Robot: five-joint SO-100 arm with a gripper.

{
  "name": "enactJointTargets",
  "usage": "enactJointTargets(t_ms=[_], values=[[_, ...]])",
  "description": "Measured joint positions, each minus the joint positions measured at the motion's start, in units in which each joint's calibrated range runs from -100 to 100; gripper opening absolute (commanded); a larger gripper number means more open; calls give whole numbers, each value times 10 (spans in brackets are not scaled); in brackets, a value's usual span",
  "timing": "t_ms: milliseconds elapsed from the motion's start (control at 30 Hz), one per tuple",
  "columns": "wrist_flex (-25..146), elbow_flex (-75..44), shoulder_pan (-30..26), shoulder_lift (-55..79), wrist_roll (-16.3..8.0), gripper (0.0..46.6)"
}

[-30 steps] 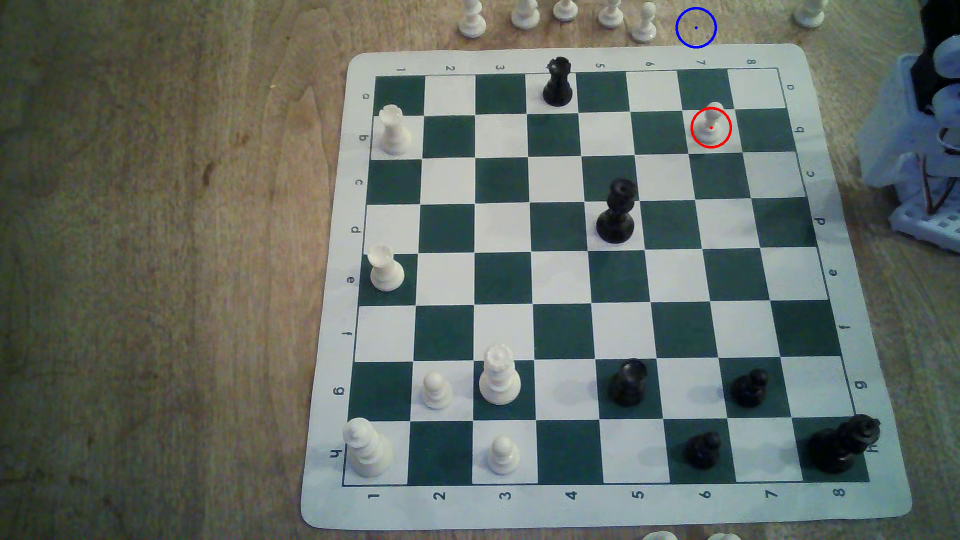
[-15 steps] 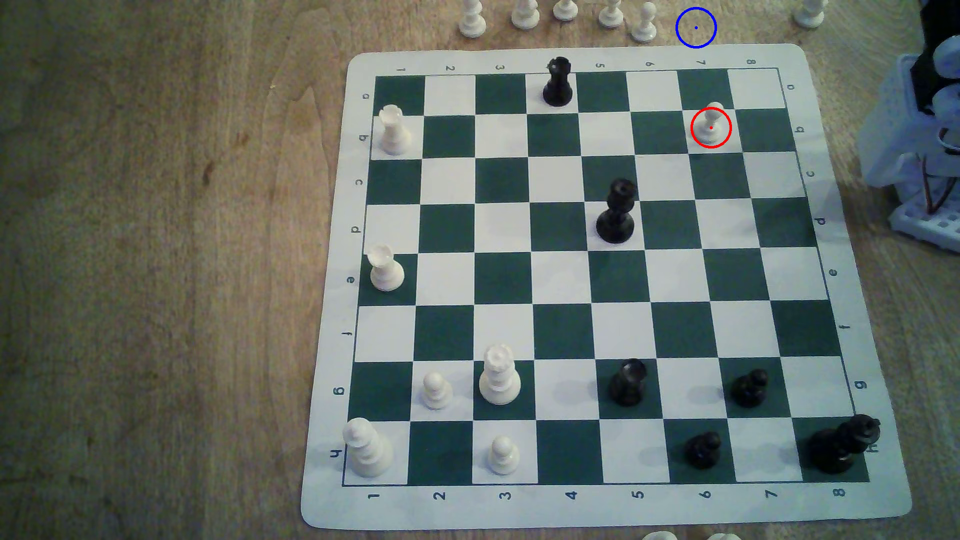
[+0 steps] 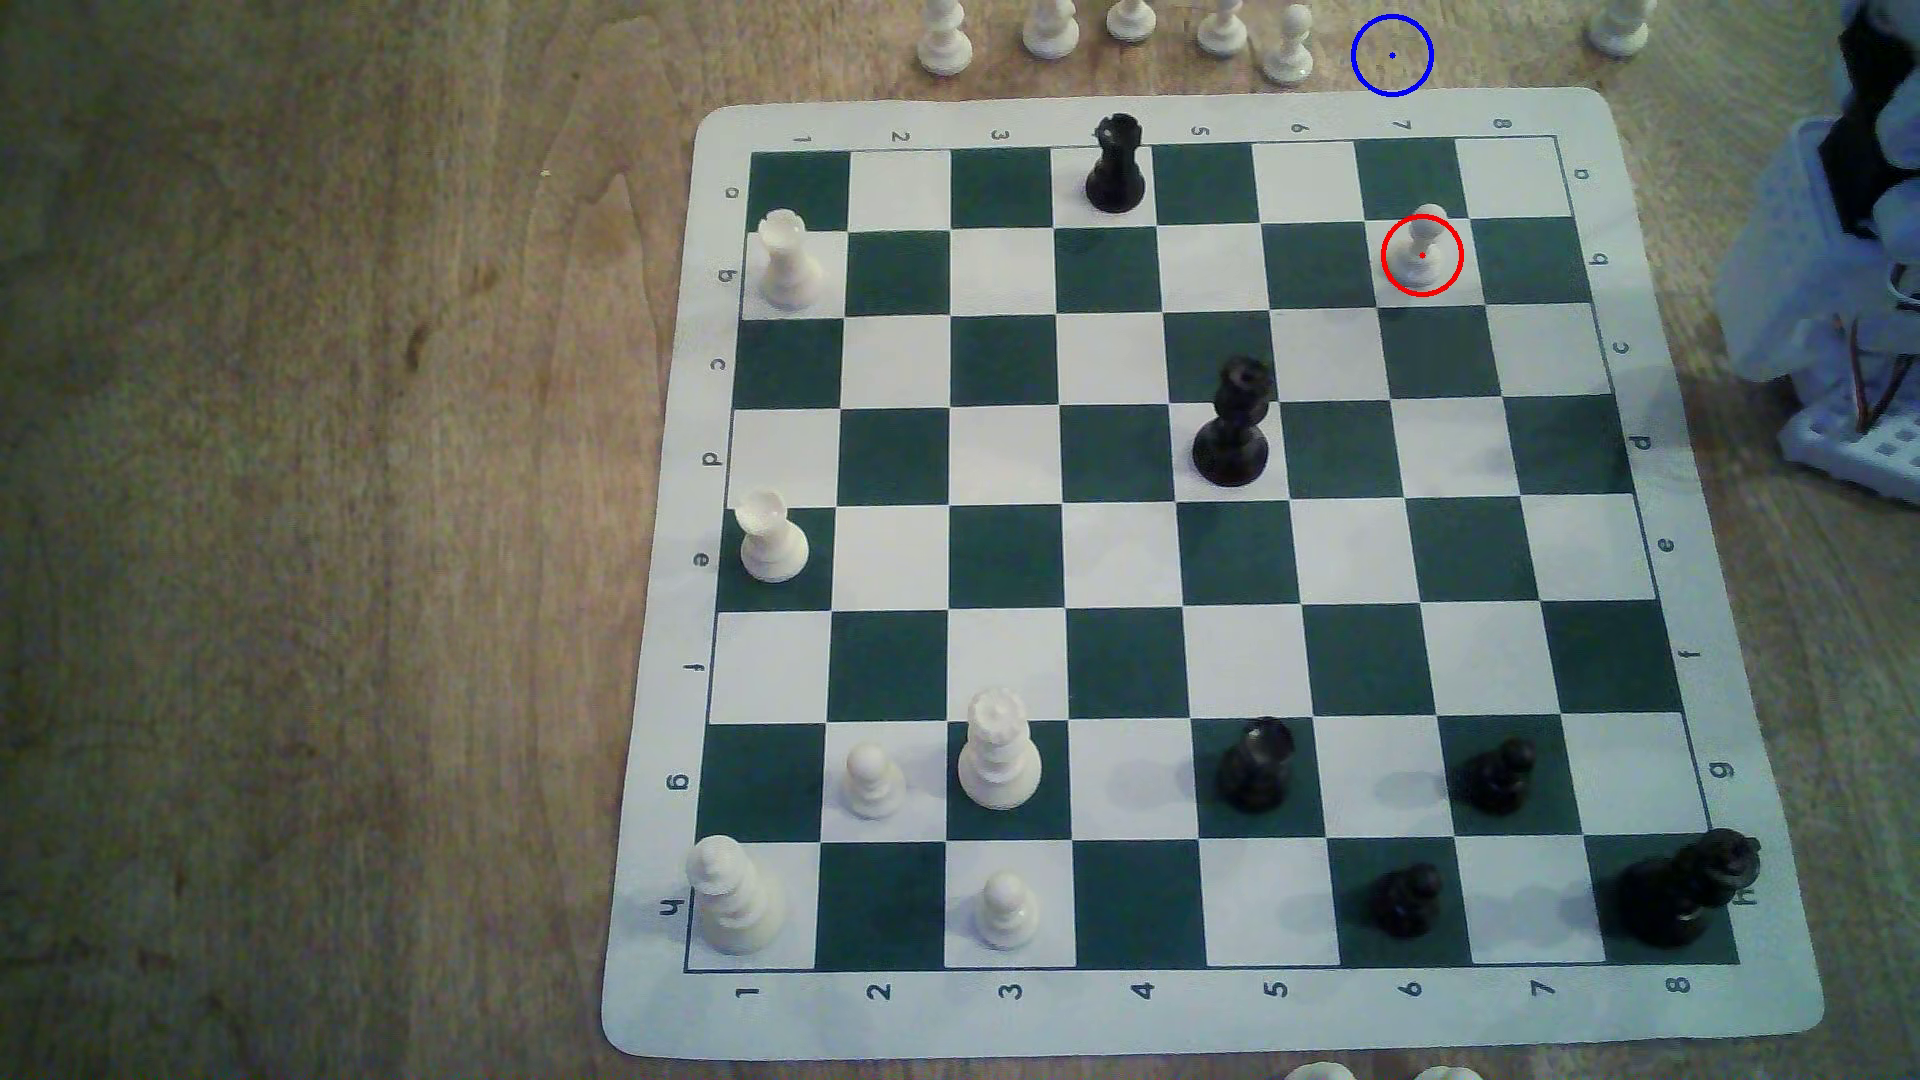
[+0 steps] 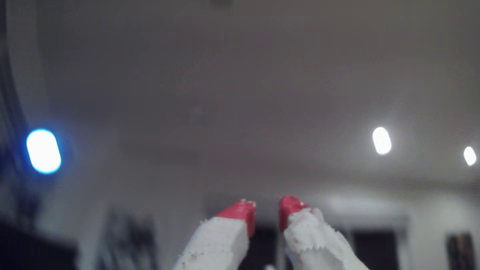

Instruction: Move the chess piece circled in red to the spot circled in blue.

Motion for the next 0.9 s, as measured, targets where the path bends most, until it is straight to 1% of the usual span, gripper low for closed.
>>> enactJointTargets(t_ms=[33,133,167,233,300,333,433,467,533,600,633,667,700,733,767,800,867,900], values=[[114,0,25,0,11,90],[263,0,56,1,12,131],[340,0,69,1,12,143],[398,0,73,4,9,168],[452,0,72,0,1,193],[500,0,72,3,-8,197],[583,-1,68,1,-23,200],[663,-13,63,1,-31,197],[744,-20,59,4,-36,199],[837,-63,55,28,-40,217],[927,-122,55,51,-39,220],[960,-146,57,58,-40,221],[986,-164,58,63,-37,217],[1011,-189,66,76,-33,197],[1053,-236,90,104,-26,182],[1069,-254,95,114,-24,158],[1100,-284,95,137,-20,87],[1127,-304,98,160,-15,79]])
